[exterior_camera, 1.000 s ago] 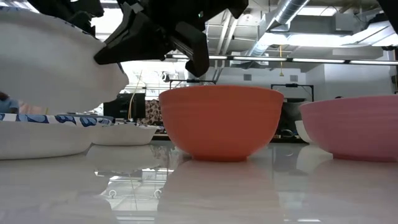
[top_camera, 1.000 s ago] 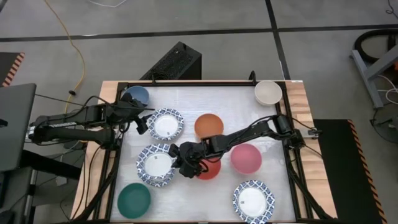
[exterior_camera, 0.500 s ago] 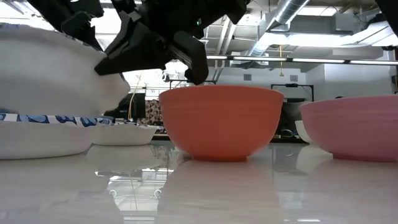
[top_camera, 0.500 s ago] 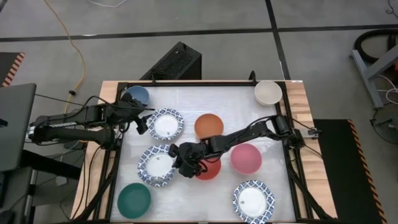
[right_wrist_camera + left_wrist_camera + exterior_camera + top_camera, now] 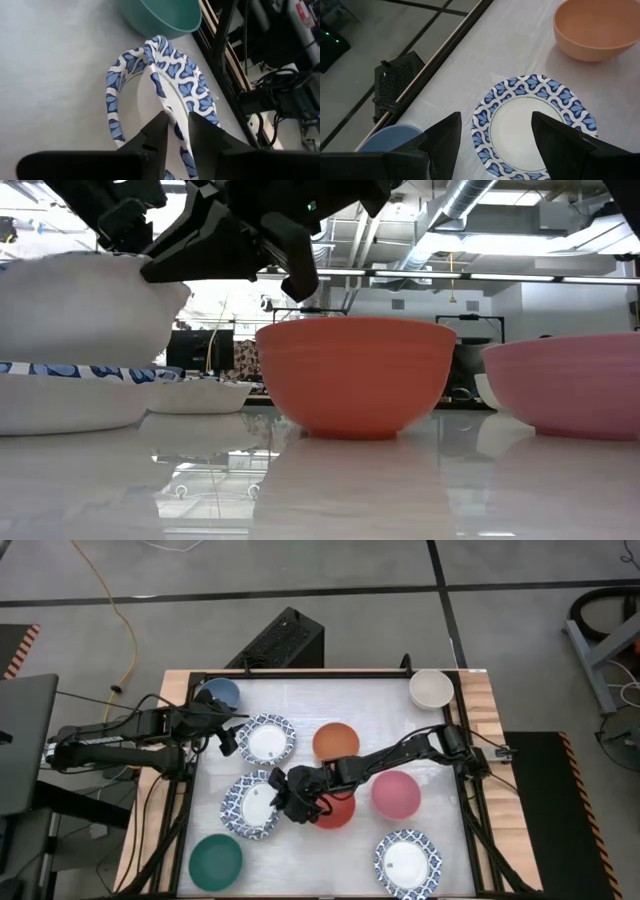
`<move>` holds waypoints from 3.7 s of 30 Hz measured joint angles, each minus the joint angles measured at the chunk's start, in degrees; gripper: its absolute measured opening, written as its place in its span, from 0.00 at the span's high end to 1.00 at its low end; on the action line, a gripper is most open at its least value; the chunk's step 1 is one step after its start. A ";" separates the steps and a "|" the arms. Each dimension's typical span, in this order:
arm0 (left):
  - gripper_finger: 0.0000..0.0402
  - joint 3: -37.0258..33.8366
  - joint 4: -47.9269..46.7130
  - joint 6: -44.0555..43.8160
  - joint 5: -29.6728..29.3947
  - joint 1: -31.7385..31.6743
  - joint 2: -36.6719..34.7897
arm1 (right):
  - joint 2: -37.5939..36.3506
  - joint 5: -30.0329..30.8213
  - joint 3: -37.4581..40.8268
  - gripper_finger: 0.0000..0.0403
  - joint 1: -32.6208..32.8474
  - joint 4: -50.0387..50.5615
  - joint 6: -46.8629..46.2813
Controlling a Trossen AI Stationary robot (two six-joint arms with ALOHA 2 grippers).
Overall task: Nest bowls inside each other
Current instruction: Stack the top right white patterned bowl on top of the other middle white patterned bowl, then stack the top white patterned bowl on top of the other middle white patterned bowl
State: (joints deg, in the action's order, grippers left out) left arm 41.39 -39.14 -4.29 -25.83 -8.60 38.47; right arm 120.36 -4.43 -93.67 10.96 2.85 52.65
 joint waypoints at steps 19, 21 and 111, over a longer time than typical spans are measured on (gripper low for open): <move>0.42 0.00 -0.02 0.00 0.00 0.00 0.00 | -0.02 -0.78 0.00 0.45 1.07 -4.37 -3.78; 0.42 0.00 -0.02 0.00 0.00 0.00 0.01 | -0.04 -0.83 0.00 0.44 1.12 -4.28 -5.01; 0.42 -0.02 0.00 -0.99 0.10 0.02 0.03 | 1.73 21.09 0.04 0.41 -7.14 -1.99 -19.60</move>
State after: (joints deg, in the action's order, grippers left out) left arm 41.36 -39.13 -5.28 -25.74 -8.58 38.50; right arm 122.08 16.67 -93.62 3.81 0.86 33.05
